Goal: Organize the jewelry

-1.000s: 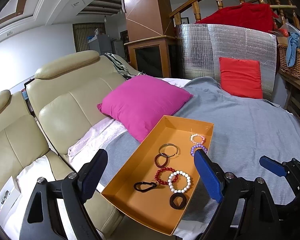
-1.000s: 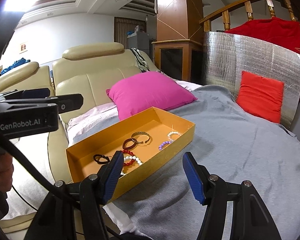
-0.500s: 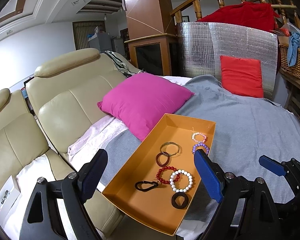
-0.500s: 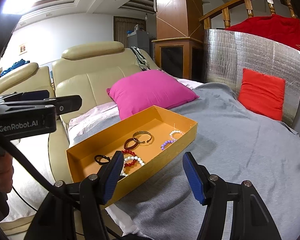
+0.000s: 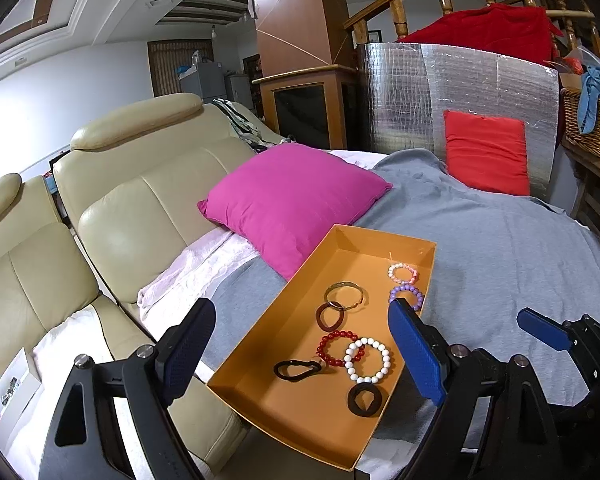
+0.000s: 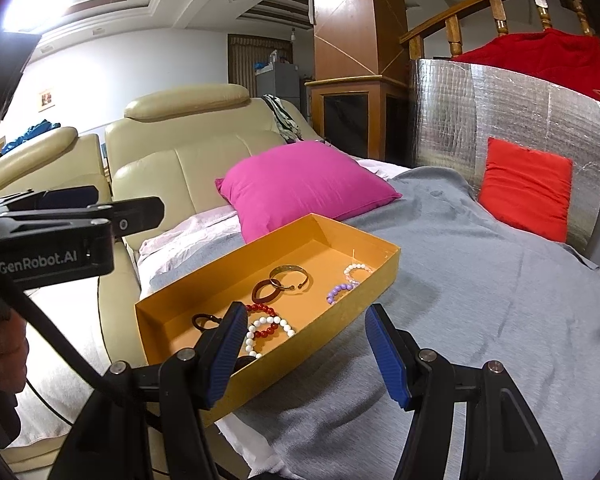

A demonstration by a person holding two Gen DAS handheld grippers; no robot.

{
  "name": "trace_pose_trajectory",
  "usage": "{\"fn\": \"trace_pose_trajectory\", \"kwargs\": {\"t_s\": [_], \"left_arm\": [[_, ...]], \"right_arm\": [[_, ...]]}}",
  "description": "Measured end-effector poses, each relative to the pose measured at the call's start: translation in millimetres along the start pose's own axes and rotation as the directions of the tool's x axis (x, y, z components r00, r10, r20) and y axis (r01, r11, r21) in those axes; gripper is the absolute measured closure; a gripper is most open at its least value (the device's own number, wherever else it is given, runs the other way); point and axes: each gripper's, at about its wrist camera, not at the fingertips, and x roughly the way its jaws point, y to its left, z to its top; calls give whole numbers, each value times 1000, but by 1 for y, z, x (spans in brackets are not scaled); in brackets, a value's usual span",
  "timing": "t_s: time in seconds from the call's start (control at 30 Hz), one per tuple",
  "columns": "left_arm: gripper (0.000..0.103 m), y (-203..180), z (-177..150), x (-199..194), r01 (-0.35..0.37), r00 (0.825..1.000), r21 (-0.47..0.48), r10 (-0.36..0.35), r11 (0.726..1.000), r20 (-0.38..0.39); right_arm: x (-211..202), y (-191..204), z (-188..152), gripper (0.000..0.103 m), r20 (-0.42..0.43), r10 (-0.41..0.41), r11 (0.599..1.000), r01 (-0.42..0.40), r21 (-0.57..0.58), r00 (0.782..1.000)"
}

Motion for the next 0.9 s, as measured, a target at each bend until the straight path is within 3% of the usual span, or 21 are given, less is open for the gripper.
{"fn": "trace_pose_trajectory", "kwargs": {"t_s": [0.6,0.8,0.9], "left_arm": [[15,3,-4,11,-7,1000,-6,7,1000,-21],[15,-2,-4,11,-13,1000,14,13,1000,2],[15,-19,-1,14,29,1000,53,-29,998,0]], "right_arm": [[10,9,2,38,-3,15,1000,-15,0,1000],[11,4,2,38,-5,17,1000,-16,4,1000],[8,-7,1,38,2,-7,1000,7,6,1000]]}}
